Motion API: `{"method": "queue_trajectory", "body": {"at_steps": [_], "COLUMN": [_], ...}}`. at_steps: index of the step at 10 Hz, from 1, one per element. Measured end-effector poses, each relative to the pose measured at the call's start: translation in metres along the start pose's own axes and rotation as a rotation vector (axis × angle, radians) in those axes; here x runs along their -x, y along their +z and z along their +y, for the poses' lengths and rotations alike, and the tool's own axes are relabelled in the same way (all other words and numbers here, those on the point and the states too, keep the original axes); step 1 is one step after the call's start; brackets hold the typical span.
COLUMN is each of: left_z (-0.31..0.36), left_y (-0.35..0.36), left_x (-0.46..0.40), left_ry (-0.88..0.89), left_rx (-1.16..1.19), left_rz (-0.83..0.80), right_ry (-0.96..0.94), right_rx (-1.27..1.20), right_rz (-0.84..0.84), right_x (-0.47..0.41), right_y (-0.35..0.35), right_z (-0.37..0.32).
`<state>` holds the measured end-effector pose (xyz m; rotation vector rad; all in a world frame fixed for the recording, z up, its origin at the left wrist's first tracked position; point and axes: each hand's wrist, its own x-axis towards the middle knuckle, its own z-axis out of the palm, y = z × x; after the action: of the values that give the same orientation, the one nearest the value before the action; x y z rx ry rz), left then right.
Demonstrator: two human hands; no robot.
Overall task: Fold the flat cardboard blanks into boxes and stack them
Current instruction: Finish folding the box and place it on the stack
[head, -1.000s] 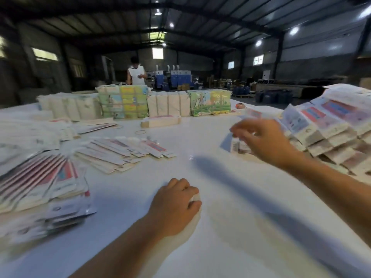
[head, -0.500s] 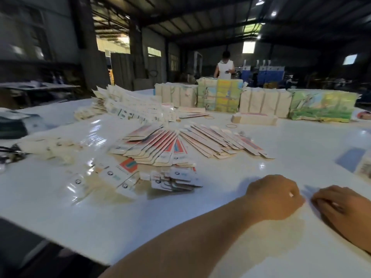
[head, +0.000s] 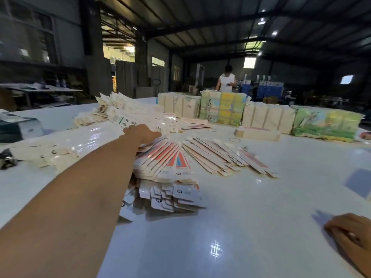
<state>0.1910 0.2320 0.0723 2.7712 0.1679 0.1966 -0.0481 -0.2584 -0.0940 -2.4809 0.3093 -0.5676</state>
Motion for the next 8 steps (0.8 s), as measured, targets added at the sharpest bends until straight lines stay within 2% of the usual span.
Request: {"method": "queue_trajectory", "body": {"at_steps": [1, 2, 3, 4, 5, 6, 7, 8], "left_z": [-0.006, -0.006, -0.007, -0.005, 0.023, 0.081, 0.134, 0.165], "left_y": [0.017, 0.016, 0.008, -0.004, -0.022, -0.027, -0.002, 0.042], "left_x": [-0.002, -0.002, 0.000, 0.008, 0.029, 0.074, 0.150, 0.231], "left_ry": [0.010, 0.022, 0.011, -0.020, 0.038, 0.260, 0.571, 0.829], "left_rx": [-0.036, -0.001, 0.076, 0.083, 0.060, 0.227, 0.418, 0.512], "left_rz": [-0.104, -0.002, -0.005, 0.096, 0.246, 0.208, 0.014, -0.263], "right_ry": [-0.069, -0.056, -0.137, -0.022, -0.164, -0.173, -0.195, -0.100], "right_rx": [0.141, 0.193, 0.297, 0.401, 0.314, 0.323, 0.320, 0.152], "right_rz": [-0.041, -0.069, -0.054, 0.062, 0.123, 0.056, 0.034, 0.093], "right_x": [0.003, 0.006, 0.009, 0.021, 0.054, 0.076, 0.074, 0.073], "right_y": [-0.003, -0.011, -0.007, -0.014, -0.046, -0.066, -0.064, -0.072], "right_z": [-0.008, 0.005, -0.015, -0.034, -0.072, -0.099, -0.101, -0.097]}}
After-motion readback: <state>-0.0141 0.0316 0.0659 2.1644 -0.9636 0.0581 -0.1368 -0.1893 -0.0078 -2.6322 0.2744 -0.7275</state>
